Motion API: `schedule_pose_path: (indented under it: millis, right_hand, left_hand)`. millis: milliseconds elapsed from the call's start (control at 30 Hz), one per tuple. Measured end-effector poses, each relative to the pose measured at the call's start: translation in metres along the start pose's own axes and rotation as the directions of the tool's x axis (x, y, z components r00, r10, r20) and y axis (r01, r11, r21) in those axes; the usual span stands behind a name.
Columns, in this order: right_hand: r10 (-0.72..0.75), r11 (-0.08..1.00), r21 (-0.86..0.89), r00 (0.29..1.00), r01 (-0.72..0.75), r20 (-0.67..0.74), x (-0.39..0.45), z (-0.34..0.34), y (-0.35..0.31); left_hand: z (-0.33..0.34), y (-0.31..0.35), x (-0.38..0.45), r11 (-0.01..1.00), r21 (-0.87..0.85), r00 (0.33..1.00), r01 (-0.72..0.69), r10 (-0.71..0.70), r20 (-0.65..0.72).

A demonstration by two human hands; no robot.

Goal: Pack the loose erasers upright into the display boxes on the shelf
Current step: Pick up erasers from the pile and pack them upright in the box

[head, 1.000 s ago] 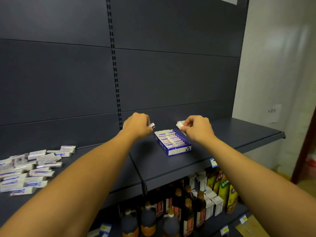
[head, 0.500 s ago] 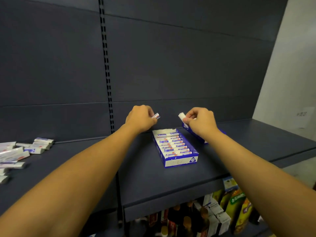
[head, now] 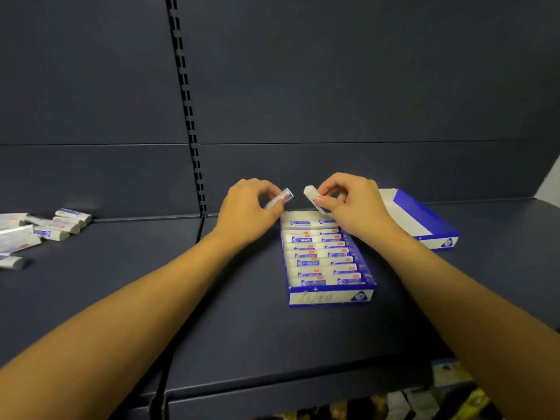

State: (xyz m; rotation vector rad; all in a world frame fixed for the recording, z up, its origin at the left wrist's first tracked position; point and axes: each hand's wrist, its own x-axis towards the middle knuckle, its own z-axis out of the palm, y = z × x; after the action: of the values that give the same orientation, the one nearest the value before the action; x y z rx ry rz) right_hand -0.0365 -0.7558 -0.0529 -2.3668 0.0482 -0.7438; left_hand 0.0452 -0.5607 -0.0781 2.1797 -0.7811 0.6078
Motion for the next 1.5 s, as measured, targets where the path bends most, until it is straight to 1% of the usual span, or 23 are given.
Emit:
schedule_pose_path:
  millis: [67, 167, 233, 300, 400, 467, 533, 667, 833, 967, 1200, 1367, 1500]
  right_hand:
    - [-0.038, 0.999, 0.023, 0.999, 0.037, 0.032, 0.003, -0.001, 0.005]
    - [-0.056, 0.997, 0.058, 0.997, 0.053, 0.051, 0.006, 0.003, 0.015]
    - [-0.049, 0.994, 0.105, 0.998, 0.043, 0.05, 0.005, 0.007, 0.024]
    - [-0.072, 0.988, 0.144, 0.996, 0.064, 0.05, 0.003, 0.01, 0.032]
    - [-0.188, 0.977, 0.111, 0.981, 0.182, 0.054, 0.003, 0.011, 0.034]
    - [-0.258, 0.965, 0.061, 0.964, 0.254, 0.064, 0.005, 0.011, 0.033]
    - [-0.29, 0.957, 0.022, 0.954, 0.289, 0.077, 0.007, 0.013, 0.034]
    - [-0.258, 0.966, 0.004, 0.963, 0.259, 0.078, 0.006, 0.017, 0.037]
    - [-0.213, 0.977, 0.042, 0.976, 0.211, 0.037, 0.005, 0.02, 0.042]
    - [-0.167, 0.984, 0.073, 0.985, 0.164, 0.042, 0.004, 0.024, 0.041]
    - [-0.112, 0.988, 0.115, 0.992, 0.105, 0.055, 0.002, 0.024, 0.035]
    - [-0.079, 0.986, 0.149, 0.996, 0.072, 0.039, -0.001, 0.023, 0.033]
    - [-0.077, 0.981, 0.18, 0.996, 0.069, 0.035, -0.003, 0.019, 0.031]
  left_hand:
    - [0.007, -0.001, -0.004, 0.998, 0.018, 0.998, -0.064, 0.065, -0.027]
    - [0.009, -0.001, -0.009, 0.989, 0.003, 0.982, -0.151, 0.15, -0.114]
    - [0.007, -0.003, -0.01, 0.984, -0.008, 0.97, -0.177, 0.173, -0.172]
    - [0.006, -0.007, -0.013, 0.982, -0.018, 0.965, -0.19, 0.184, -0.19]
    - [0.007, -0.012, -0.016, 0.973, -0.001, 0.959, -0.23, 0.226, -0.172]
    - [0.009, -0.014, -0.016, 0.973, -0.021, 0.959, -0.229, 0.222, -0.173]
    - [0.01, -0.015, -0.014, 0.974, -0.054, 0.961, -0.22, 0.207, -0.182]
    - [0.012, -0.018, -0.013, 0.969, -0.091, 0.963, -0.23, 0.213, -0.165]
    - [0.012, -0.017, -0.013, 0.96, -0.105, 0.957, -0.258, 0.239, -0.161]
    - [0.013, -0.017, -0.014, 0.957, -0.137, 0.961, -0.257, 0.238, -0.142]
    - [0.011, -0.017, -0.015, 0.958, -0.147, 0.967, -0.248, 0.235, -0.1]
    - [0.011, -0.016, -0.015, 0.956, -0.14, 0.966, -0.258, 0.252, -0.057]
    - [0.011, -0.013, -0.015, 0.954, -0.137, 0.964, -0.267, 0.264, -0.044]
